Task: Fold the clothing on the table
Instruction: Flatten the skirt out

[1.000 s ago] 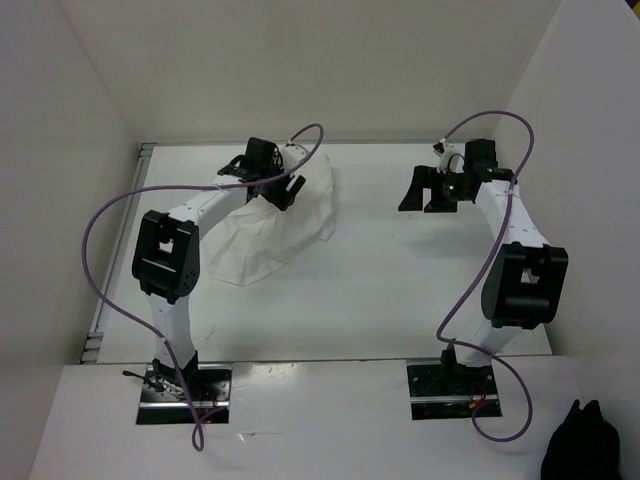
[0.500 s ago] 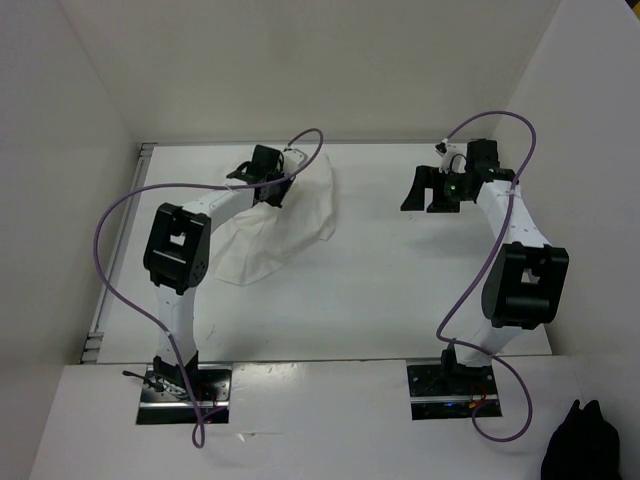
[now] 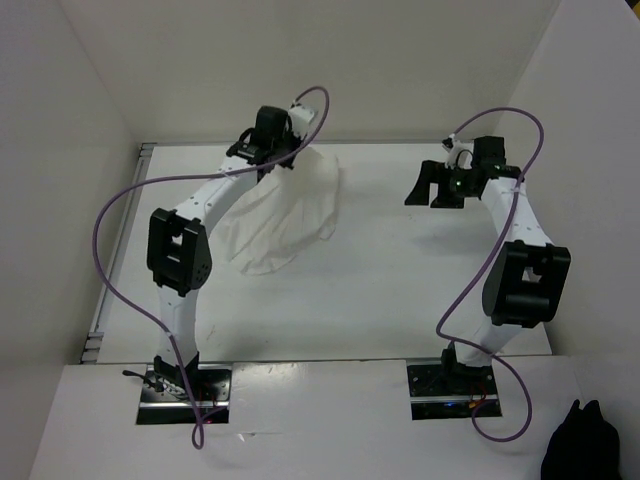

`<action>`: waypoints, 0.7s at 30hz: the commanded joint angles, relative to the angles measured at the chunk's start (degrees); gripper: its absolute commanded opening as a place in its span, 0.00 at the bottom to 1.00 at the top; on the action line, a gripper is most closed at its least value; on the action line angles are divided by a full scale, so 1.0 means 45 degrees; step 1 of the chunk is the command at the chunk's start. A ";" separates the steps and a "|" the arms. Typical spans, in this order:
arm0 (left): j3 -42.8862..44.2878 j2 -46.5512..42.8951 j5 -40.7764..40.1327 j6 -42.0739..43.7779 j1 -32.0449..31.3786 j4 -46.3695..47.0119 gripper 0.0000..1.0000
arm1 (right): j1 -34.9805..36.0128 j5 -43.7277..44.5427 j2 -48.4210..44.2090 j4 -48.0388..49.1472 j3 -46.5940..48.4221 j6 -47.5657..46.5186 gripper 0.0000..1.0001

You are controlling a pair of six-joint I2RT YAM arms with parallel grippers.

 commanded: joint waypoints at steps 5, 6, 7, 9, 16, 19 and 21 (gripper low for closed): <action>0.6589 -0.0136 0.0132 0.0514 -0.1164 0.0538 0.00 | -0.0681 -0.0903 0.0542 0.0512 0.2818 -0.0232 1.00; 0.8048 -0.0001 0.0016 0.0787 -0.1320 0.0403 0.00 | -0.0681 -0.0904 0.0544 0.0512 0.3091 -0.0368 1.00; 0.8604 -0.0115 0.0015 0.0944 -0.1612 0.0170 0.00 | -0.0681 -0.1059 0.0544 0.0512 0.3093 -0.0369 1.00; 0.8903 -0.0601 0.0015 0.1451 -0.1868 -0.0105 0.00 | -0.0681 -0.1060 0.0426 0.0512 0.3211 -0.0486 1.00; -0.1961 -0.6996 -0.1369 0.1186 -0.3058 0.0438 0.09 | -0.0798 -0.1333 0.0173 -0.0421 0.2294 -0.1129 1.00; -0.6343 -0.9525 -0.2366 -0.0995 -0.3938 0.0638 0.54 | -0.0798 -0.1334 0.0055 -0.1999 0.2293 -0.2689 1.00; -0.8176 -1.0831 -0.2640 -0.2463 -0.4213 -0.0256 0.62 | -0.0798 -0.0849 -0.0099 -0.2746 0.2176 -0.3838 1.00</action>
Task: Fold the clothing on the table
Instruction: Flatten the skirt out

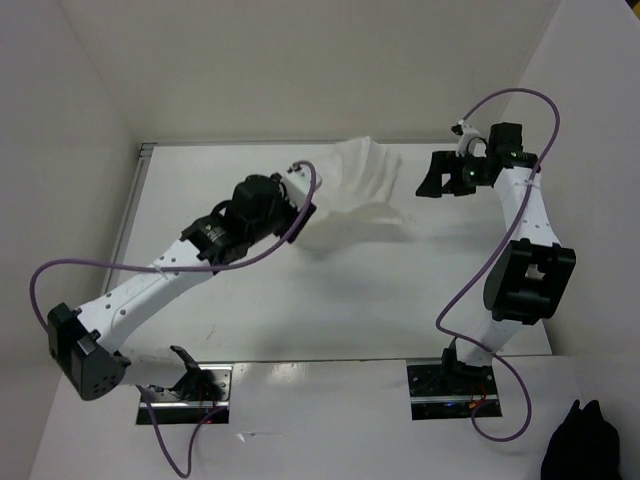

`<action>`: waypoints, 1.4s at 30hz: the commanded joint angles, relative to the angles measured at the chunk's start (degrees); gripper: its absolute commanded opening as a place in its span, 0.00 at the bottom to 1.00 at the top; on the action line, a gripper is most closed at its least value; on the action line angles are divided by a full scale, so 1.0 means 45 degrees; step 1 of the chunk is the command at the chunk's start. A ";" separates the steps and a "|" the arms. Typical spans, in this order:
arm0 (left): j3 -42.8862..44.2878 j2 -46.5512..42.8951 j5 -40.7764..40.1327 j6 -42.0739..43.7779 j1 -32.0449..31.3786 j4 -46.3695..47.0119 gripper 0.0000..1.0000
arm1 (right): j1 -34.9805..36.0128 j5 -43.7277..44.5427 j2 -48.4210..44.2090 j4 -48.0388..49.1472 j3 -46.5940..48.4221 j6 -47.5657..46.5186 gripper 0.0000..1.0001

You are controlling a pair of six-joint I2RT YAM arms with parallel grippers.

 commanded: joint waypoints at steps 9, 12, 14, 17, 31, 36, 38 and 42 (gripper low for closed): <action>-0.2076 -0.1863 -0.2096 -0.3230 -0.0552 -0.1102 0.90 | -0.0529 0.0133 -0.0490 -0.3914 -0.0673 -0.4002 1.00; -0.1879 -0.0126 -0.1664 -0.3267 -0.0552 -0.1745 0.90 | -0.0413 0.0759 -0.0372 -0.3600 -0.1204 -0.3691 1.00; -0.1879 0.1198 -0.1955 -0.4008 -0.0552 -0.2136 0.80 | -0.0411 0.0956 0.0212 -0.3911 -0.1399 -0.3574 1.00; -0.1879 0.2568 -0.2074 -0.5391 -0.0552 -0.2294 0.62 | -0.0159 0.0586 0.1227 -0.4730 -0.1673 -0.3436 1.00; -0.4845 0.1071 0.3549 -0.9085 0.2181 0.0263 0.74 | 0.0546 0.0703 0.1678 -0.2371 -0.3940 -0.1289 0.98; -0.6642 0.0095 0.5561 -1.0629 0.2923 0.2485 0.82 | 0.1226 0.0544 0.1912 -0.1629 -0.4544 -0.0236 0.97; -0.7150 -0.0140 0.5874 -1.1292 0.3099 0.2880 0.83 | 0.1540 0.0546 0.1913 -0.1259 -0.4681 0.0020 0.96; -0.7913 -0.0608 0.6031 -1.2056 0.3237 0.3737 0.84 | 0.2224 0.0700 0.2185 -0.0594 -0.4682 0.0645 0.95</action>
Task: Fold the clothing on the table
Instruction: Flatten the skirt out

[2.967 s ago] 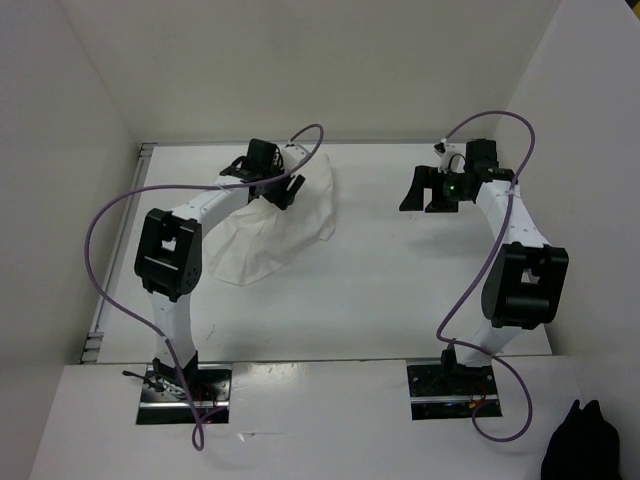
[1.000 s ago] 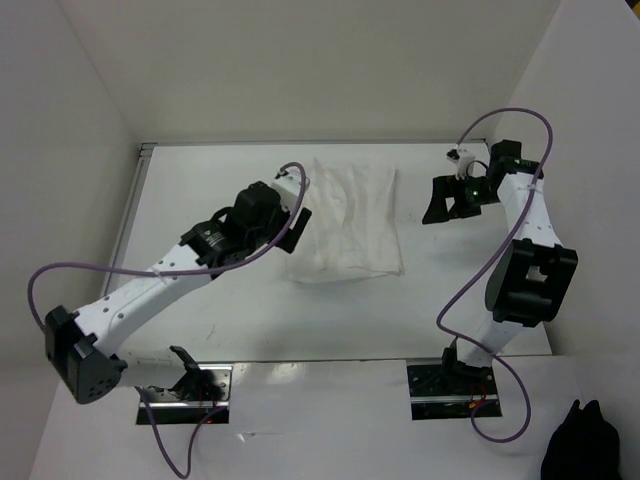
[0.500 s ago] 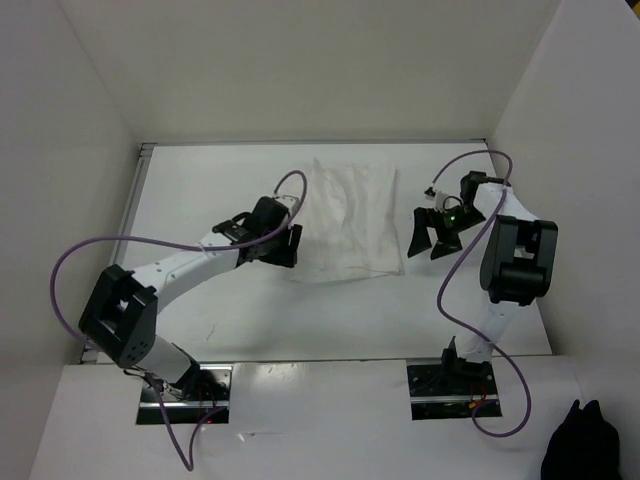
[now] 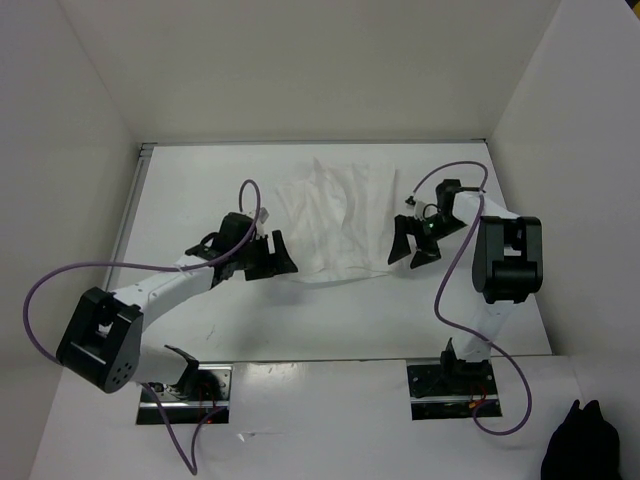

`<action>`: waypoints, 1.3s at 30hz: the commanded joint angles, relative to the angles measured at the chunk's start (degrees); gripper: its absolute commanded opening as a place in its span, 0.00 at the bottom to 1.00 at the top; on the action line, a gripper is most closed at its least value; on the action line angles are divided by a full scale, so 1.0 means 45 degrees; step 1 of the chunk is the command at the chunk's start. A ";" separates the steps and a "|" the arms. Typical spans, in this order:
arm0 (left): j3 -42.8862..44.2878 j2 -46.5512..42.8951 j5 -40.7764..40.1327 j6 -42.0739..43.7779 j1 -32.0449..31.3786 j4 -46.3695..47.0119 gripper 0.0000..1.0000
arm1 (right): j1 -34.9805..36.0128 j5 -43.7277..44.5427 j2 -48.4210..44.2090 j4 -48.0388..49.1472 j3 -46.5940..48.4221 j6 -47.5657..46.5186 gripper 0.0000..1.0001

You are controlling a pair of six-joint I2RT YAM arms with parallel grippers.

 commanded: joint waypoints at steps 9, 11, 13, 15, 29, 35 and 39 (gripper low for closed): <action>-0.0872 0.0463 0.1352 -0.2703 0.0373 0.3865 0.86 | 0.0925 0.0340 0.0576 0.2400 -0.0449 0.1949 0.74; -0.1012 0.0697 0.1741 -0.3017 0.0373 0.4529 0.86 | 0.0926 0.0456 0.0693 0.2402 -0.0449 0.2065 0.72; -0.1323 0.1166 0.1995 -0.3272 0.0373 0.4690 0.86 | 0.1063 0.0613 0.0693 0.2402 -0.0566 0.2067 0.71; -0.1324 0.1595 0.2114 -0.3389 0.0256 0.4690 0.86 | 0.1063 0.0731 0.0693 0.2519 -0.0566 0.2183 0.71; -0.1481 0.1947 0.1918 -0.3934 0.0256 0.4432 0.87 | 0.1180 0.1139 0.0693 0.2773 -0.0566 0.2418 0.62; -0.0857 0.3488 0.2348 -0.3957 0.0256 0.5315 0.76 | 0.1180 0.1276 0.0693 0.2773 -0.0566 0.2418 0.47; -0.0426 0.3979 0.2348 -0.3723 0.0256 0.5315 0.39 | 0.1180 0.1434 0.0557 0.2773 -0.0566 0.2418 0.16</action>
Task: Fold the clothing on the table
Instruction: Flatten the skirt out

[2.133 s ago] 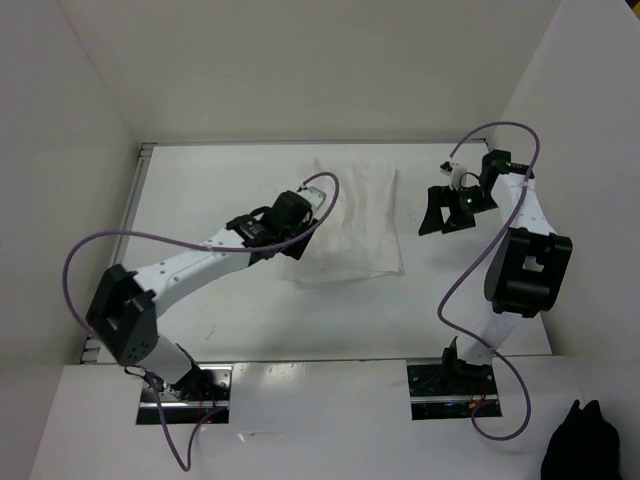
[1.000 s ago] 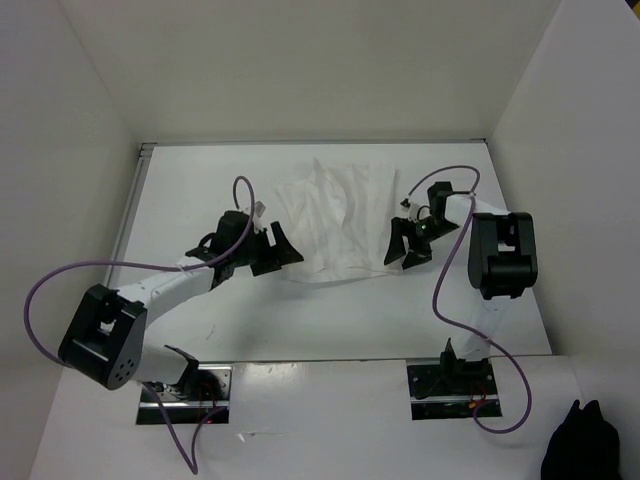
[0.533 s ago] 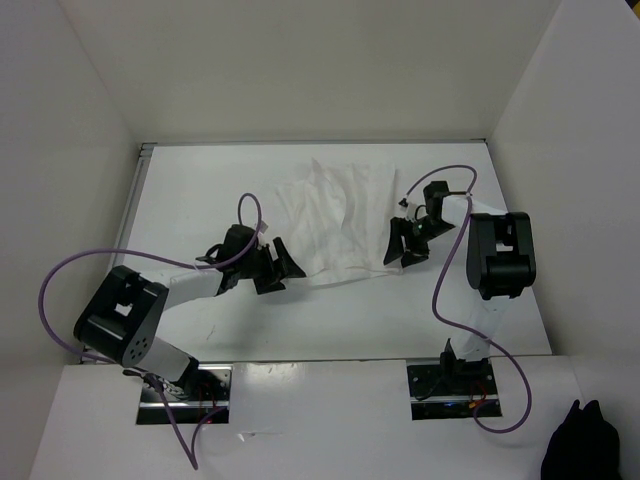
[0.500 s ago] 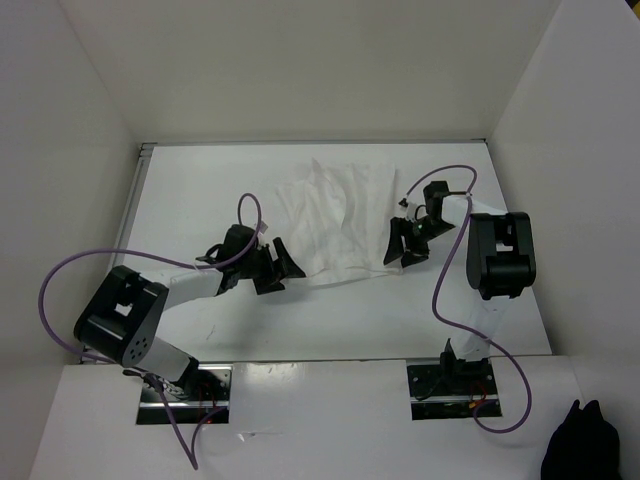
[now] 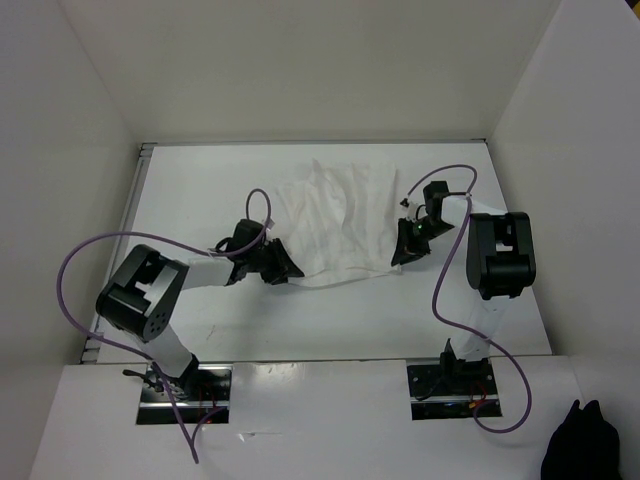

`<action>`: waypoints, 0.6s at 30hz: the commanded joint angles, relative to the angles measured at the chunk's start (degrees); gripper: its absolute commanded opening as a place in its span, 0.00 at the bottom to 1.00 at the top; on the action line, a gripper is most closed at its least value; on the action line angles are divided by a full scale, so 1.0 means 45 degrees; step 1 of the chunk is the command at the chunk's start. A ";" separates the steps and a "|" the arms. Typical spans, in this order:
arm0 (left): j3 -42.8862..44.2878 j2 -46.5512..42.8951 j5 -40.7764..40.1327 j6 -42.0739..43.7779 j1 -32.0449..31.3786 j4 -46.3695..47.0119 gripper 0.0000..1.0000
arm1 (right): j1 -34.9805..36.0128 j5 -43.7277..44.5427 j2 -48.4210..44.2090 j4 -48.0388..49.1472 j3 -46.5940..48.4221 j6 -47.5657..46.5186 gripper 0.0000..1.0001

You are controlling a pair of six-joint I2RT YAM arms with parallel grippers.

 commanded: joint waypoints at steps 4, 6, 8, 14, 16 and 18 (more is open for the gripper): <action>0.0766 0.0047 -0.0437 0.0399 0.0104 0.0047 0.01 | 0.0126 0.0308 -0.0679 0.0277 -0.0090 0.0009 0.01; 0.0883 -0.0459 -0.0807 0.0749 0.0106 -0.0438 0.00 | 0.0126 -0.0160 -0.1323 0.0276 -0.0090 -0.0147 0.00; 0.1020 -0.0774 -0.1180 0.0944 0.0223 -0.0752 0.00 | 0.0126 -0.0530 -0.2179 0.0276 -0.0343 -0.0264 0.00; 0.1936 -0.1146 -0.1864 0.1959 0.0456 -0.1789 0.00 | 0.0242 -0.0377 -0.3437 0.1172 -0.0735 -0.0247 0.00; 0.2539 -0.0699 -0.1864 0.2467 0.0884 -0.1789 0.00 | 0.0359 -0.0531 -0.2736 0.1174 0.0292 -0.0245 0.00; 0.4857 0.0392 -0.1378 0.2916 0.1880 -0.1905 0.00 | 0.0360 -0.0901 -0.1097 0.1000 0.1951 0.0105 0.00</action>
